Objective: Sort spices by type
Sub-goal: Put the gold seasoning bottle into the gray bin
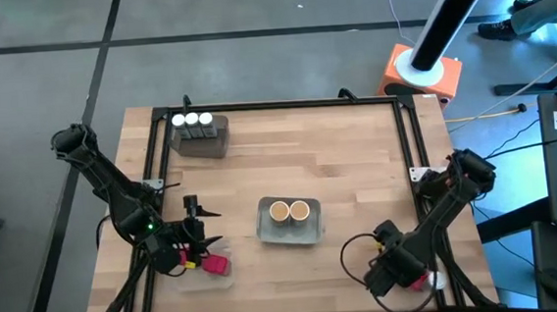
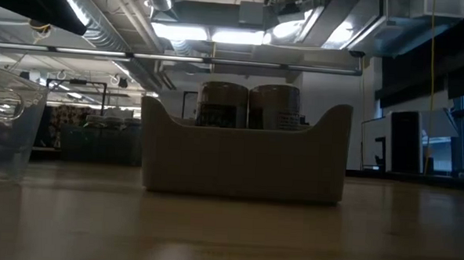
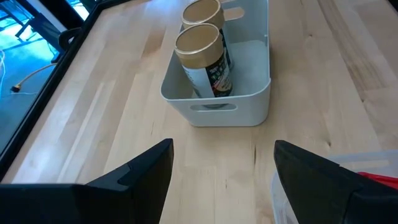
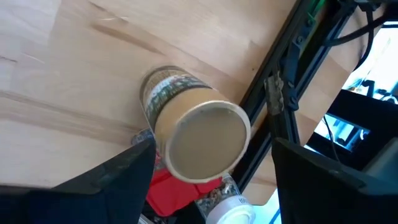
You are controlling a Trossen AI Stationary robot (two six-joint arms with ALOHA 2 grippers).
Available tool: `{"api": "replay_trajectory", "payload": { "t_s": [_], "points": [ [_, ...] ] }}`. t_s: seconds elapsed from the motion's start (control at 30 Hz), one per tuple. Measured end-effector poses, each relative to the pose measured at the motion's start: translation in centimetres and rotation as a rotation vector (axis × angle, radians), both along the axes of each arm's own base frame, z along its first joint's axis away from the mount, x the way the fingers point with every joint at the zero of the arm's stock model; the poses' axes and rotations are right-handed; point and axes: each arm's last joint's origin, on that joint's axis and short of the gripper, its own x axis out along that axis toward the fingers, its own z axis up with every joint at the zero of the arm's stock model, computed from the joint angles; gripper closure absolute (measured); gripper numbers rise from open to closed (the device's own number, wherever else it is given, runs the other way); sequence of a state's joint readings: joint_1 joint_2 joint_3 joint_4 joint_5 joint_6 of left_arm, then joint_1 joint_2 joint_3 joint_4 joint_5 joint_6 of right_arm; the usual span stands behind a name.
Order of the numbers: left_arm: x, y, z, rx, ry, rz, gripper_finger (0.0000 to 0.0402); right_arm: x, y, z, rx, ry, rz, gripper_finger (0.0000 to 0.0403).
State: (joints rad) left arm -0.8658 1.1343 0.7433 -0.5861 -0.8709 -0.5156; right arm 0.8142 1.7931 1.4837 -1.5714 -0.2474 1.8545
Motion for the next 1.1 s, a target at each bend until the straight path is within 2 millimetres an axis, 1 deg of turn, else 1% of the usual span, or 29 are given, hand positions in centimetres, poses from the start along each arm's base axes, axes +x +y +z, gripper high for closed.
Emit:
{"api": "replay_trajectory", "payload": {
  "t_s": [0.17, 0.43, 0.73, 0.97, 1.1],
  "points": [
    [0.0, 0.0, 0.0, 0.0, 0.0, 0.0, 0.0139, -0.6, 0.5, 0.0, -0.027, -0.01, -0.02, 0.0081],
    [0.0, 0.0, 0.0, 0.0, 0.0, 0.0, 0.0139, -0.4, 0.7, -0.1, -0.031, -0.063, -0.003, 0.0081],
    [0.0, 0.0, 0.0, 0.001, 0.0, -0.001, 0.0139, -0.4, 0.8, -0.2, -0.021, -0.068, 0.005, 0.0081],
    [0.0, 0.0, 0.0, 0.0, 0.0, 0.0, 0.0139, -0.8, 0.4, -1.3, -0.042, -0.016, -0.001, 0.0081],
    [0.0, 0.0, 0.0, 0.0, 0.0, 0.0, 0.0139, -0.8, 0.4, -1.7, -0.043, -0.024, 0.005, 0.0081]
  ]
}}
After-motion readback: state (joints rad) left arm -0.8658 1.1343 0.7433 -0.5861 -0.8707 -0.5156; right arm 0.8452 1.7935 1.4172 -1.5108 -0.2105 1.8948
